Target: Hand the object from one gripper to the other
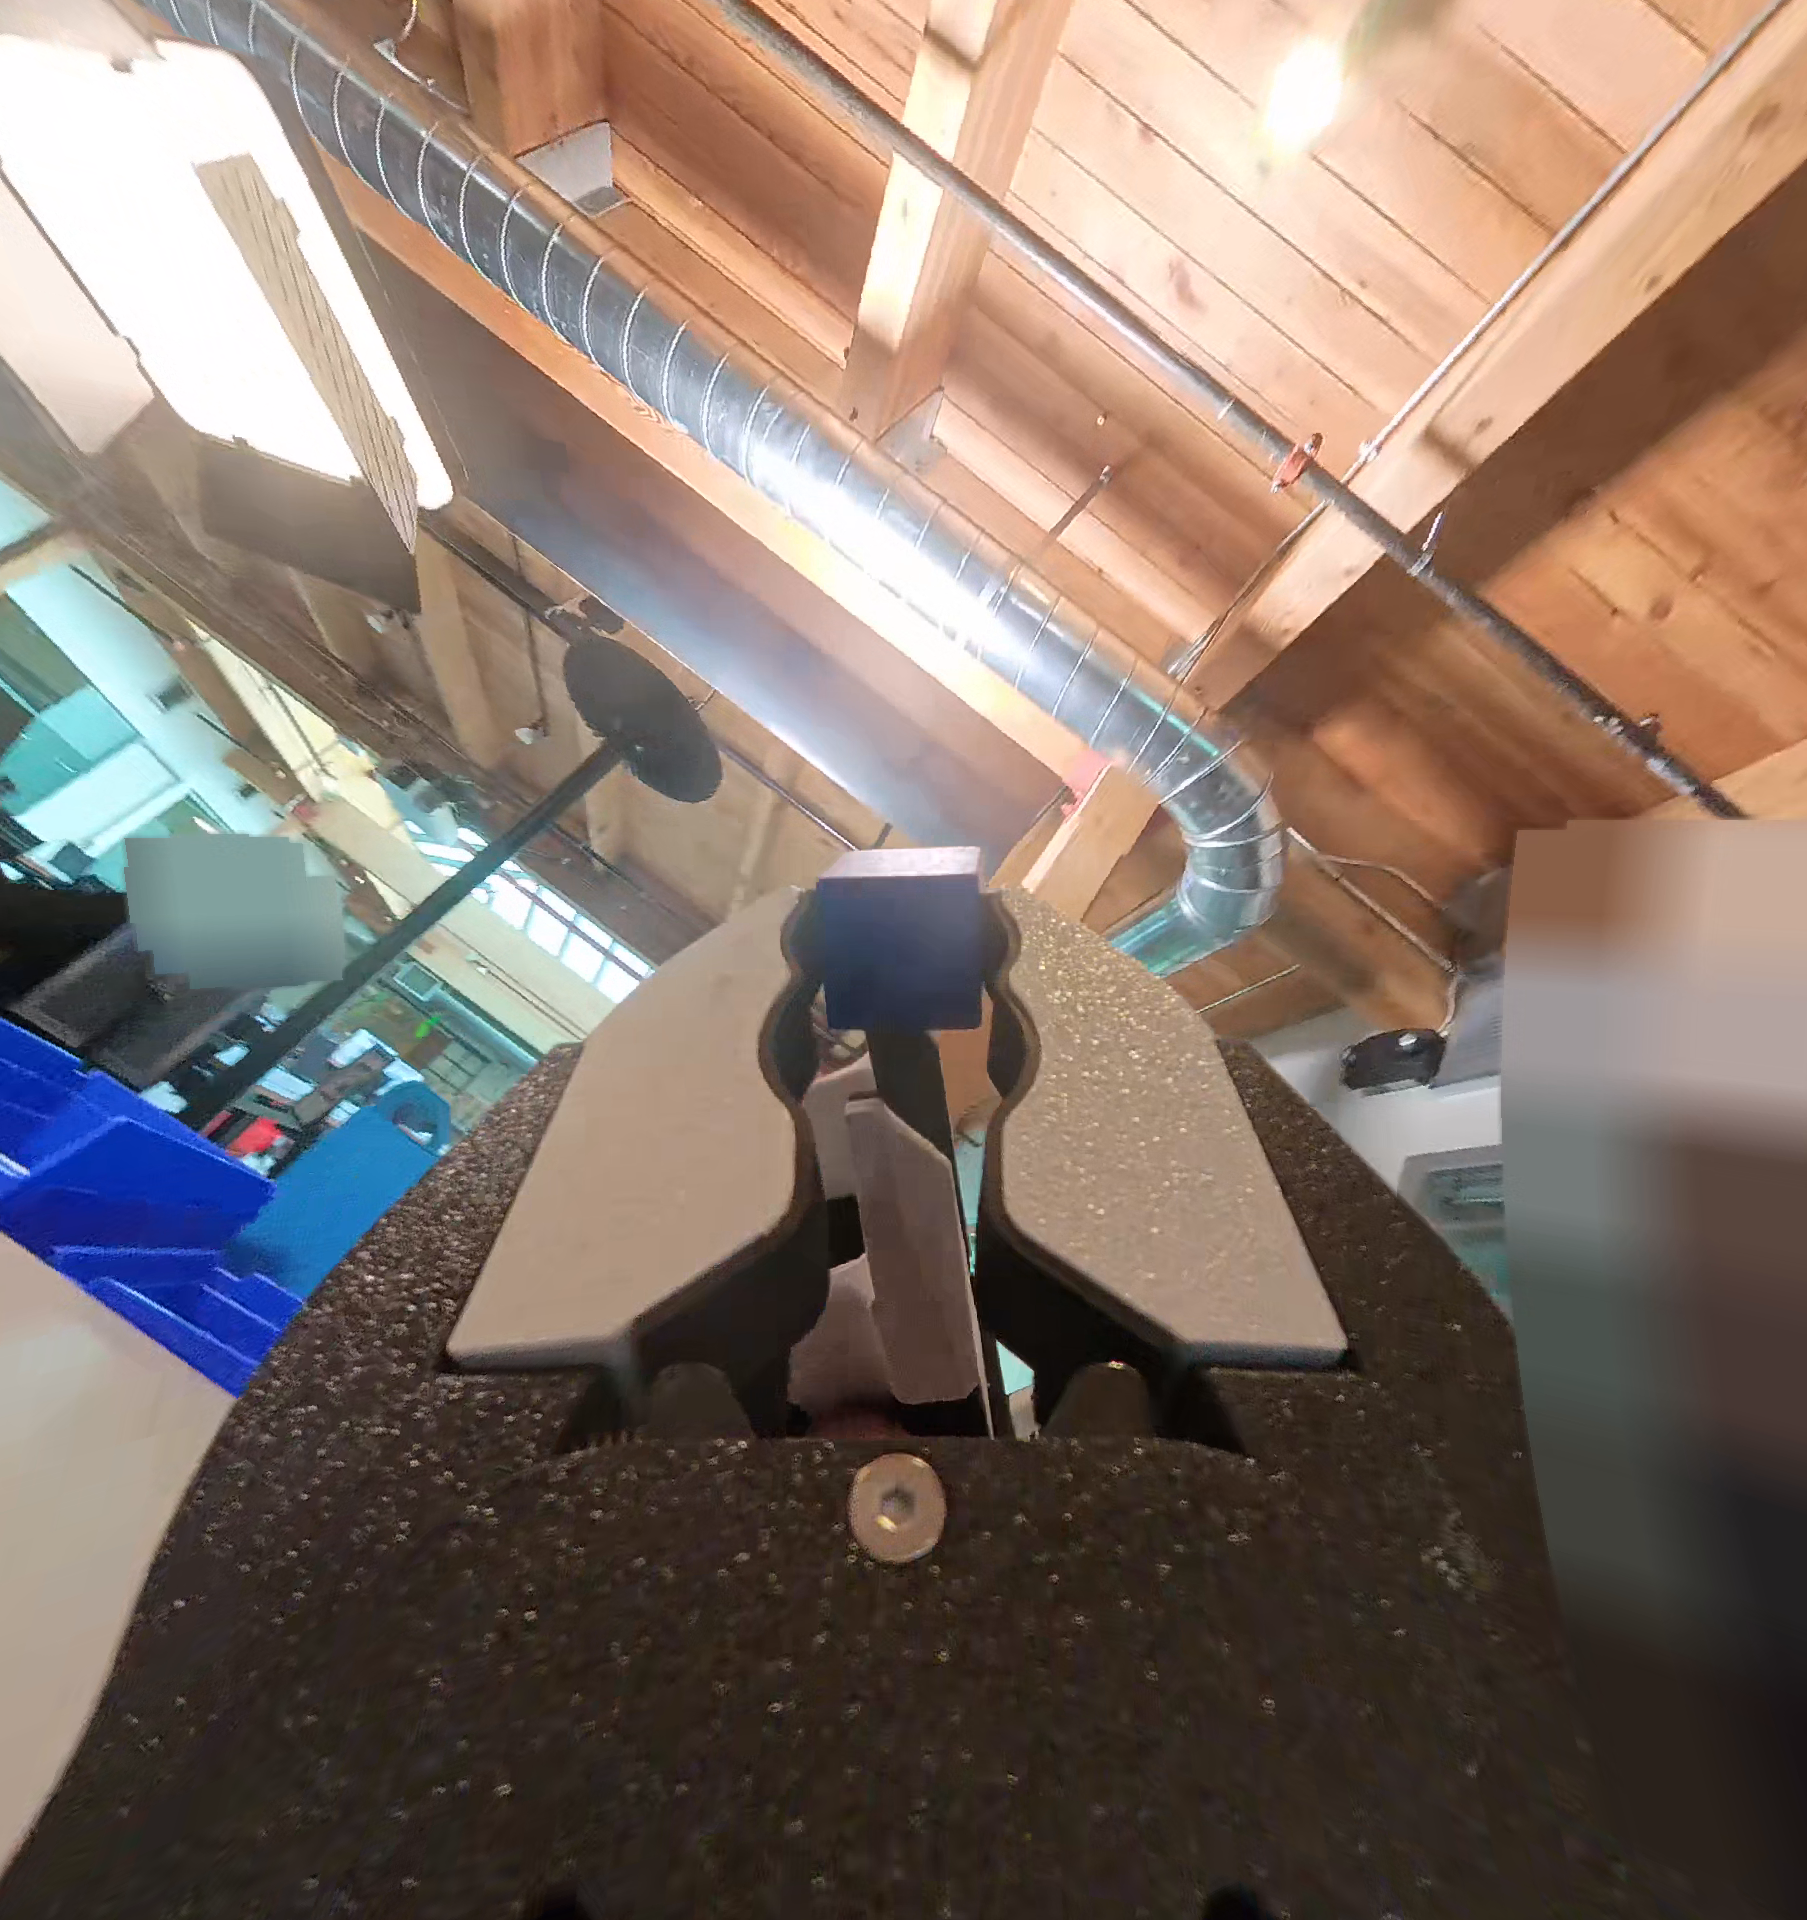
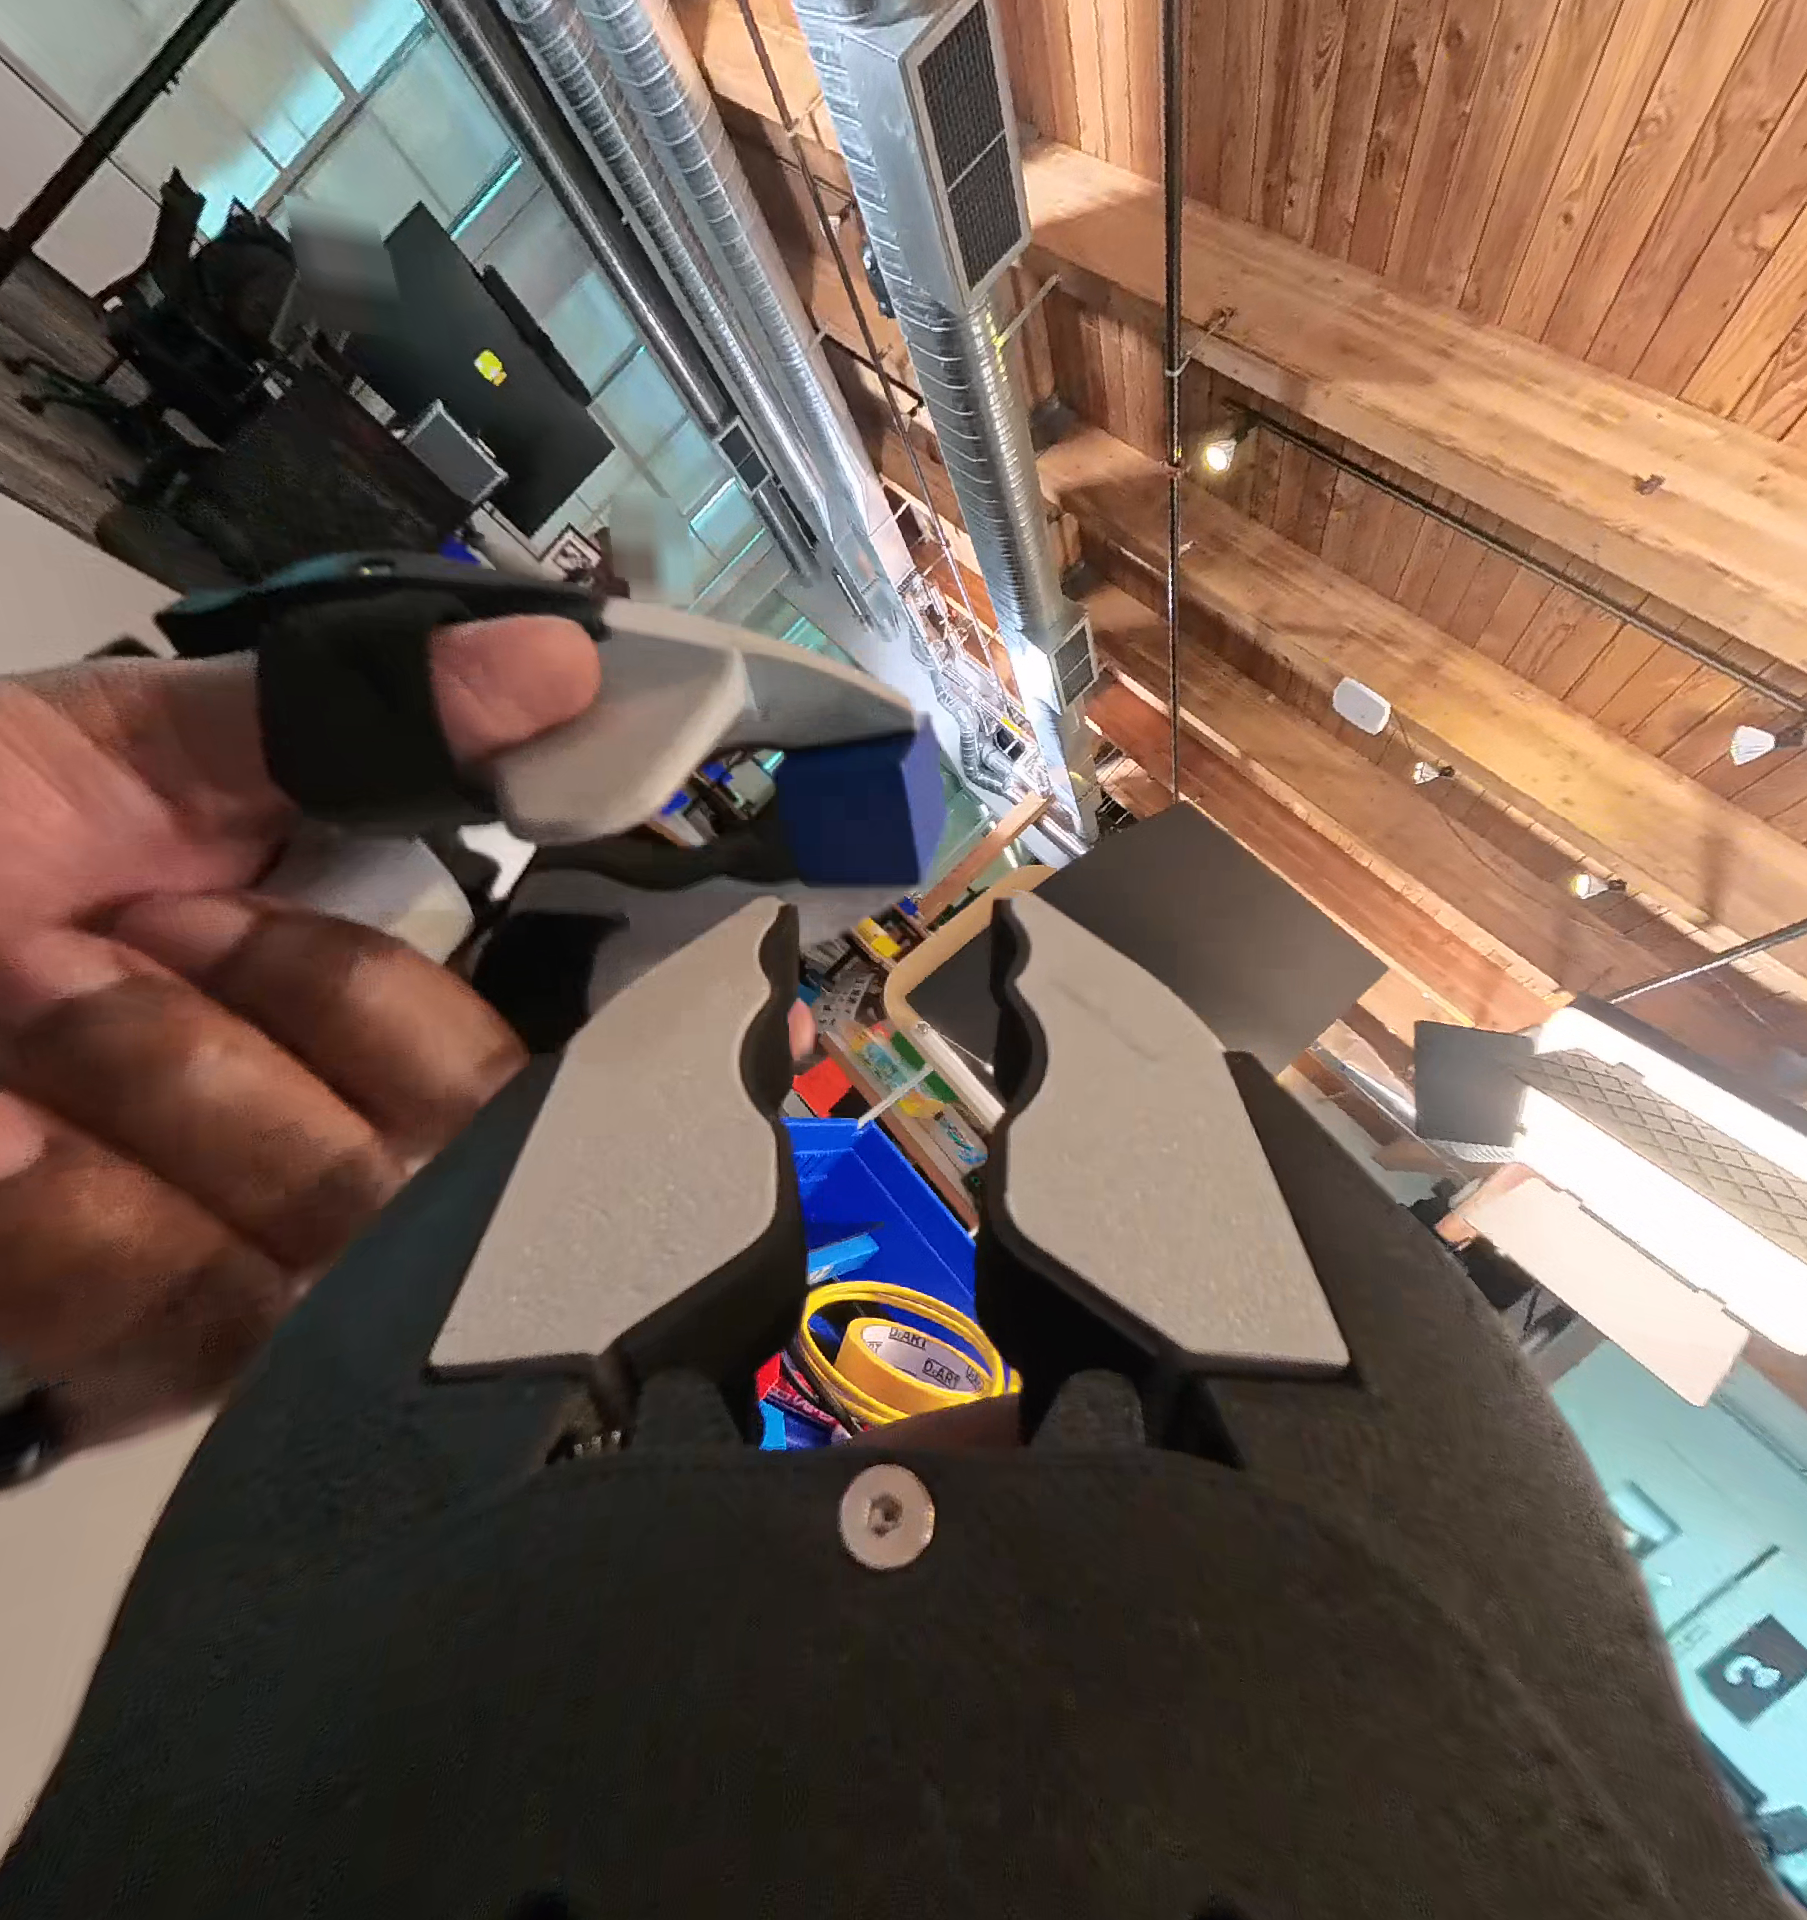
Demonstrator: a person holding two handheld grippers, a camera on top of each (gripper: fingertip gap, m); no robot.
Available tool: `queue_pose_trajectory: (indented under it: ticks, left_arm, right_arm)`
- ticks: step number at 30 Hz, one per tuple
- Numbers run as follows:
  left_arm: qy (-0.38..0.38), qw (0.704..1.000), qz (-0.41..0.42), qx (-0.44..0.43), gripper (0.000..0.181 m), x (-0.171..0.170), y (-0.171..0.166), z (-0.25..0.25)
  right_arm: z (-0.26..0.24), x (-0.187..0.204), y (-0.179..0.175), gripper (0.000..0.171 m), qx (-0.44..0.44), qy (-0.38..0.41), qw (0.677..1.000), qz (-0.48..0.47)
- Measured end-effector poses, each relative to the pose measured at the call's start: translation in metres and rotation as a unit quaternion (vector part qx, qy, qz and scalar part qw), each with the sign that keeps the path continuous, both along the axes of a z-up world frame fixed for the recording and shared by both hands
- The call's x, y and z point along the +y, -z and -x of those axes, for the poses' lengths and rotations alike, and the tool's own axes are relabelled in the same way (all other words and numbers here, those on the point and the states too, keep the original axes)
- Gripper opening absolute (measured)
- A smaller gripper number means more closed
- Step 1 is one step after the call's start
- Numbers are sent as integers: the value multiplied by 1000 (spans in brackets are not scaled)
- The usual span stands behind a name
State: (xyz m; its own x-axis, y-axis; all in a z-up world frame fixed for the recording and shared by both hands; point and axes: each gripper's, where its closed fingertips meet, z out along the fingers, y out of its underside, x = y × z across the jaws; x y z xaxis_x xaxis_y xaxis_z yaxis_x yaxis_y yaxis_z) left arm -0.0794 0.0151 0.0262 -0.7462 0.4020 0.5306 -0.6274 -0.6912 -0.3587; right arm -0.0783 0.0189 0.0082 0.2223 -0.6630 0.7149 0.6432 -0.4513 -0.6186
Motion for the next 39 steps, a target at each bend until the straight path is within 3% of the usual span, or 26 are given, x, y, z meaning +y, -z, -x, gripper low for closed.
queue_pose_trajectory:
  ticks: [5,15,19,22,25,29,32,35,39]
  left_arm:
    - [3,999,-3,36,30,-15,14,-6]
    - [0,994,-109,-20,29,-32,20,2]
    - [-112,978,-134,-111,36,-11,8,-2]
    - [-262,923,-168,-226,43,5,1,-1]
    - [-367,855,-187,-315,51,6,1,7]
    - [-424,802,-213,-363,56,-9,14,6]
    - [-469,755,-247,-386,57,-17,25,-2]
    - [-502,719,-266,-401,55,-19,28,-4]
    - [-547,682,-287,-391,33,-11,31,-13]
  right_arm:
    - [-4,0,2,36,-35,43,998,12]
    - [-9,-10,4,29,-16,38,999,17]
    - [-8,-30,-6,29,91,-50,991,-88]
    - [0,-44,-21,29,208,-212,926,-233]
    - [-1,-57,-30,29,303,-357,806,-363]
    - [-19,-50,-15,29,390,-412,703,-429]
    - [-21,-32,-6,29,434,-429,665,-430]
    - [-16,-10,4,28,469,-436,655,-402]
    - [-9,7,9,29,489,-444,647,-381]
